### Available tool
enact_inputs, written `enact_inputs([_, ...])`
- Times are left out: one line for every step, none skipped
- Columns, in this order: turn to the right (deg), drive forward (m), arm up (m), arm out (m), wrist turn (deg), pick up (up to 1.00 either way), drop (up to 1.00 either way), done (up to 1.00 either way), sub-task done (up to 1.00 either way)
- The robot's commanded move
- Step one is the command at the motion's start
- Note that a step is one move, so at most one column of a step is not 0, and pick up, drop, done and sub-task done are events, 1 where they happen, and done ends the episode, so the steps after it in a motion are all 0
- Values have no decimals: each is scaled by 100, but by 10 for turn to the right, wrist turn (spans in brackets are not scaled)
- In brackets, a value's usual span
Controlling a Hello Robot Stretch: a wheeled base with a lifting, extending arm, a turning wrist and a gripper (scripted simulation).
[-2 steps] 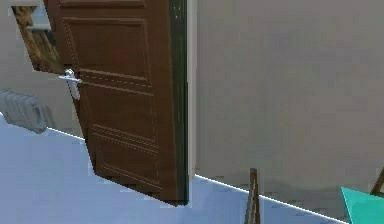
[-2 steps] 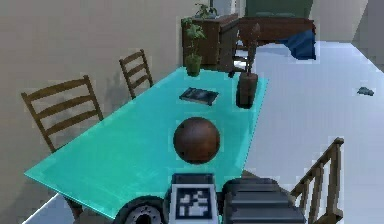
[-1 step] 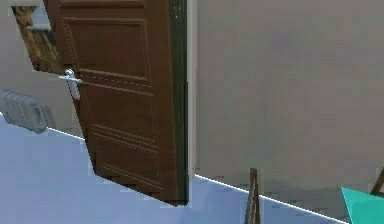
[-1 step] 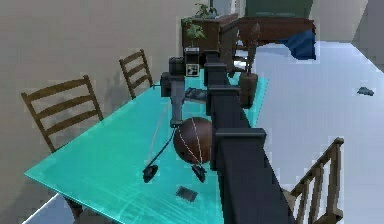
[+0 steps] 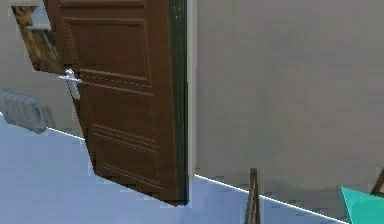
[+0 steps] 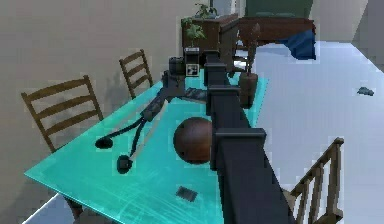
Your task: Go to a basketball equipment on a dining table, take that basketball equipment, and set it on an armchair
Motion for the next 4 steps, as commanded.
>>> enact_inputs([0,0,0,0,450,0,0,0,0])
enact_inputs([0,0,0,0,450,0,0,0,0])
enact_inputs([0,0,0,0,450,0,0,0,0])
enact_inputs([0,0,0,0,120,0,0,0,0])
